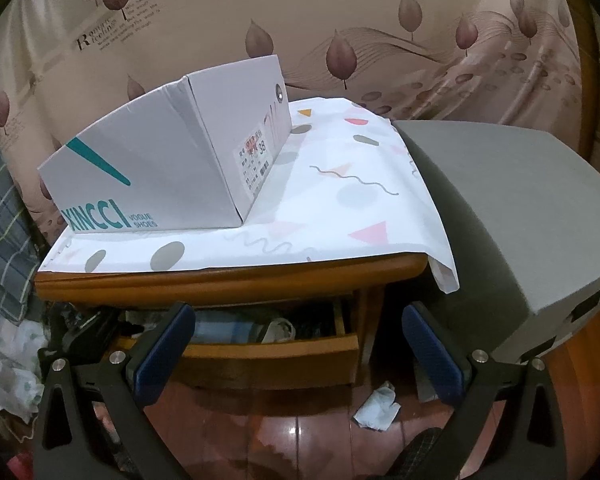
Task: Take underwear out of drawer
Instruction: 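Pull the wooden drawer further open with the left gripper, then reach the left gripper into the drawer and grasp the grey-blue sock bundle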
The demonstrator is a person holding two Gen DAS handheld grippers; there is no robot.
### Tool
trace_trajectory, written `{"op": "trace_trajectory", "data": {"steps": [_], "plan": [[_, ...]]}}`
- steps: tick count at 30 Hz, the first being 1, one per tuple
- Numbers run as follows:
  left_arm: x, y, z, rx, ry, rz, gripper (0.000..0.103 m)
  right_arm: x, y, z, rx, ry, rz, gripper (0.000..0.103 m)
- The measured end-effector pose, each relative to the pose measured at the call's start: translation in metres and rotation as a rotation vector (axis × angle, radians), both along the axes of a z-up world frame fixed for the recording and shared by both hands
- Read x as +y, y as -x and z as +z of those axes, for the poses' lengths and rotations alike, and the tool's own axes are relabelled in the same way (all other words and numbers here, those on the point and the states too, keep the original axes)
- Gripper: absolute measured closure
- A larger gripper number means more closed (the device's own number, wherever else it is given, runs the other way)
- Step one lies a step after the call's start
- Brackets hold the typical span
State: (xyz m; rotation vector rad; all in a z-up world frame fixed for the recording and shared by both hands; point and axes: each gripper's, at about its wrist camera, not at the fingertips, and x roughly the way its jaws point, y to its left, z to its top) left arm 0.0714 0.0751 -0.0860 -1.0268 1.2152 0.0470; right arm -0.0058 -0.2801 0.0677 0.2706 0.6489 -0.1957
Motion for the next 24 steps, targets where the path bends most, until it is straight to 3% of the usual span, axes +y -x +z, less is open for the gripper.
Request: {"op": "trace_trajectory", "data": {"steps": [13,18,24], "plan": [[0.013,0.054,0.021,0.041,-0.205,-0.212,0.0,-0.001,-0.003,-0.011,0.058,-0.004,-0.002,0.0],[0.013,0.065,0.019,0.07,-0.214,-0.254,0.0,0.001,-0.006,-0.015,0.085,-0.009,0.016,0.0],[0.008,0.063,0.028,0.088,-0.278,-0.307,0.0,0.008,-0.011,-0.022,0.135,0.005,0.057,0.0]]}}
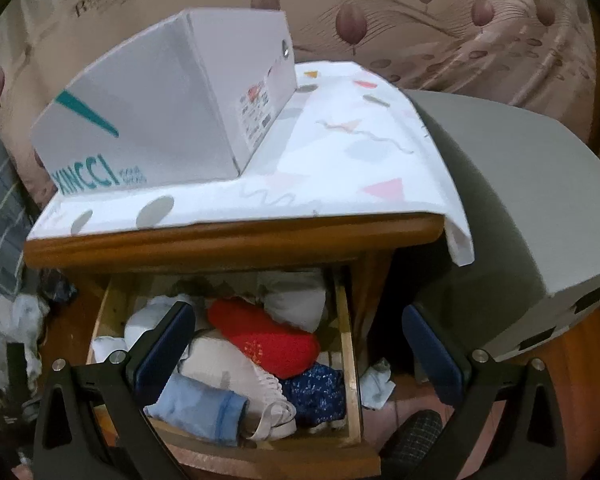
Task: Take underwear out of drawer
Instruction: 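Reach the left gripper into the drawer and grasp the grey-blue sock bundle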
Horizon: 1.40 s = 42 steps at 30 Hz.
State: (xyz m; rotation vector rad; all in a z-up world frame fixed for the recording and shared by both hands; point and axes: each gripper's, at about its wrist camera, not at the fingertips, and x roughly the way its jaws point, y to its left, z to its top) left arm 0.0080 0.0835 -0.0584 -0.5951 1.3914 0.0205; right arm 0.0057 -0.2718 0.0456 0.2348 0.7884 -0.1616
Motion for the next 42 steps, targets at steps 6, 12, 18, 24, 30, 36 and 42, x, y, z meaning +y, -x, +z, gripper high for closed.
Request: {"op": "trace_trajectory", "data": {"steps": [6,12,18,24,30,36,42], "plan": [[0.01,-0.008,-0.01,0.041,0.023,-0.006,0.0,0.012,-0.007,-0.009,0.049,-0.016,0.07,0.0],[-0.002,-0.012,0.007,-0.003,-0.12,-0.088,0.002,0.027,-0.015,-0.026,0.132,-0.068,0.168,0.0],[-0.015,-0.015,0.025,-0.037,-0.223,-0.167,0.006,0.041,-0.021,-0.046,0.213,-0.216,0.274,0.0],[-0.011,-0.007,0.058,-0.094,-0.271,-0.29,0.006,0.057,-0.026,-0.06,0.28,-0.239,0.305,0.0],[-0.017,0.001,0.081,-0.212,-0.391,-0.442,0.006,0.079,-0.032,-0.072,0.337,-0.192,0.349,0.0],[-0.024,0.0,0.097,-0.33,-0.463,-0.555,0.006,0.1,-0.039,-0.086,0.401,-0.133,0.386,0.0],[-0.035,-0.013,0.09,-0.351,-0.494,-0.606,0.006,0.12,-0.044,-0.104,0.479,-0.034,0.413,0.0]]}}
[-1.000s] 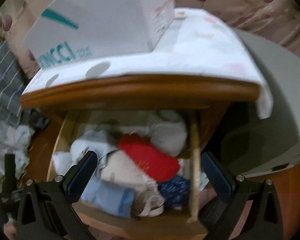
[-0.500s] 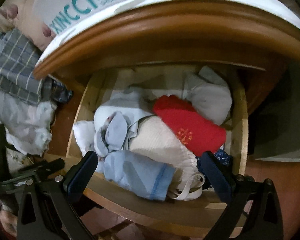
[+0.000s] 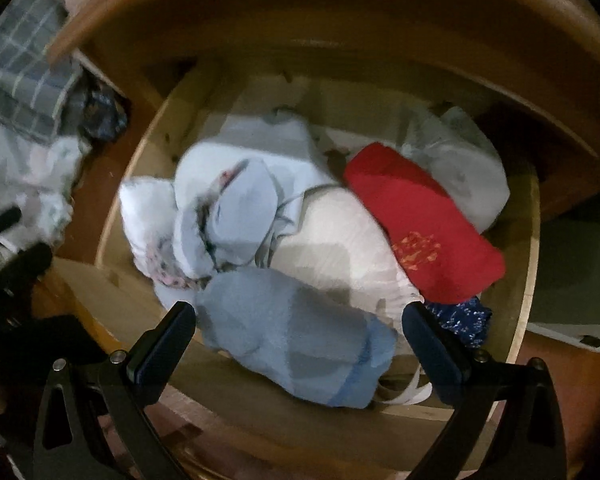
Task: Take underwear out of drawer
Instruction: 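Reach the left gripper into the drawer and grasp the grey-blue sock bundle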
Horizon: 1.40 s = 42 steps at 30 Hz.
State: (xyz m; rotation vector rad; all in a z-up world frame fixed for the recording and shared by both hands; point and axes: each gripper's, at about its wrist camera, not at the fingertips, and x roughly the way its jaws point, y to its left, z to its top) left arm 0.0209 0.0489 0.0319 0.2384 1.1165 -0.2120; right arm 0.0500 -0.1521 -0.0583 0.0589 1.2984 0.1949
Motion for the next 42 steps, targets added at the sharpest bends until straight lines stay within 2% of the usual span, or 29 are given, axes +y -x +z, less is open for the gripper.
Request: {"op": "trace_trajectory", "data": {"steps": [2,4,9,11,18,23,33,42], "plan": [[-0.003,-0.003,-0.003,0.0,-0.01,-0.011,0.006,0.004,-0.001,-0.008,0.028,0.019,0.007,0.0],[-0.005,-0.006,-0.006,-0.001,-0.01,-0.016,0.006,0.004,-0.003,-0.012,0.045,-0.004,-0.002,0.001],[-0.004,-0.014,-0.015,0.032,0.024,-0.01,0.006,0.003,-0.009,-0.021,0.082,-0.019,-0.042,0.003],[-0.001,-0.017,-0.019,0.07,0.067,-0.006,0.006,0.005,-0.009,-0.025,0.098,-0.046,-0.049,0.013],[-0.001,-0.023,-0.025,0.116,0.127,0.008,0.006,0.003,-0.003,-0.022,0.075,-0.051,-0.04,0.027],[-0.02,-0.022,-0.031,0.135,0.107,-0.05,0.006,-0.006,0.001,-0.013,0.054,-0.091,-0.058,0.033],[-0.068,-0.027,-0.053,0.208,0.062,-0.164,0.006,-0.048,0.008,0.016,-0.029,-0.101,-0.173,0.034],[-0.089,-0.039,-0.09,0.298,0.004,-0.157,0.006,-0.058,0.008,0.019,-0.036,-0.107,-0.209,0.034]]}}
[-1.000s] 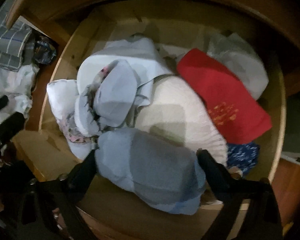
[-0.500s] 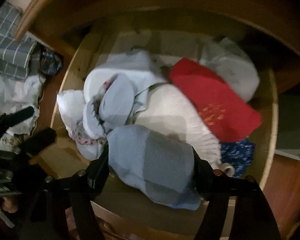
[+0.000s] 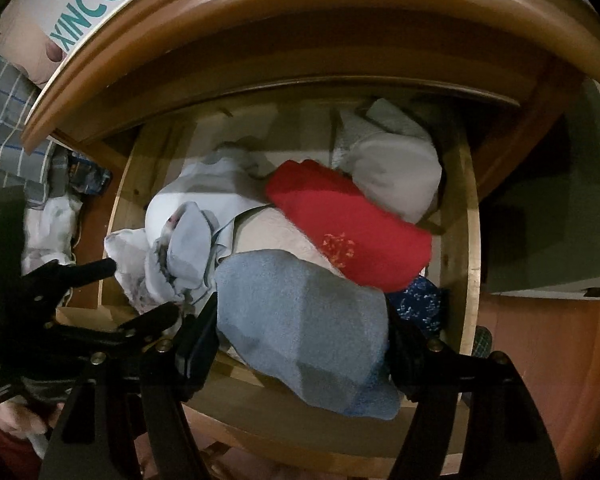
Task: Take underwear out of drawer
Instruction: 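Reach the left gripper into the drawer and grasp the grey-blue sock bundle, then lift the grey-blue socks and lower them into the white shoe box, open left gripper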
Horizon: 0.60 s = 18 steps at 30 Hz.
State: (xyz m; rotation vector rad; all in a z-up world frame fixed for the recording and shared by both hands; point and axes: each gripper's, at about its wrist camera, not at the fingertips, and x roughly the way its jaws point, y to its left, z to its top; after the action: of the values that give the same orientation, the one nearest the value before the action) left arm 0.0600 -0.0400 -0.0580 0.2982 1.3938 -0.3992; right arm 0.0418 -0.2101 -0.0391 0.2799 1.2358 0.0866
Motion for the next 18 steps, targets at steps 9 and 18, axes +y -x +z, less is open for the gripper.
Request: {"op": "trace_trajectory", "data": {"steps": [9,18], "plan": [[0.007,-0.006,-0.021,0.103,0.062,0.081,0.062,-0.003,-0.001,-0.003,0.012,-0.01,-0.01,0.034],[0.019,-0.003,0.006,0.046,0.137,0.142,0.074,-0.001,-0.002,-0.007,0.019,0.002,-0.004,0.034]]}}
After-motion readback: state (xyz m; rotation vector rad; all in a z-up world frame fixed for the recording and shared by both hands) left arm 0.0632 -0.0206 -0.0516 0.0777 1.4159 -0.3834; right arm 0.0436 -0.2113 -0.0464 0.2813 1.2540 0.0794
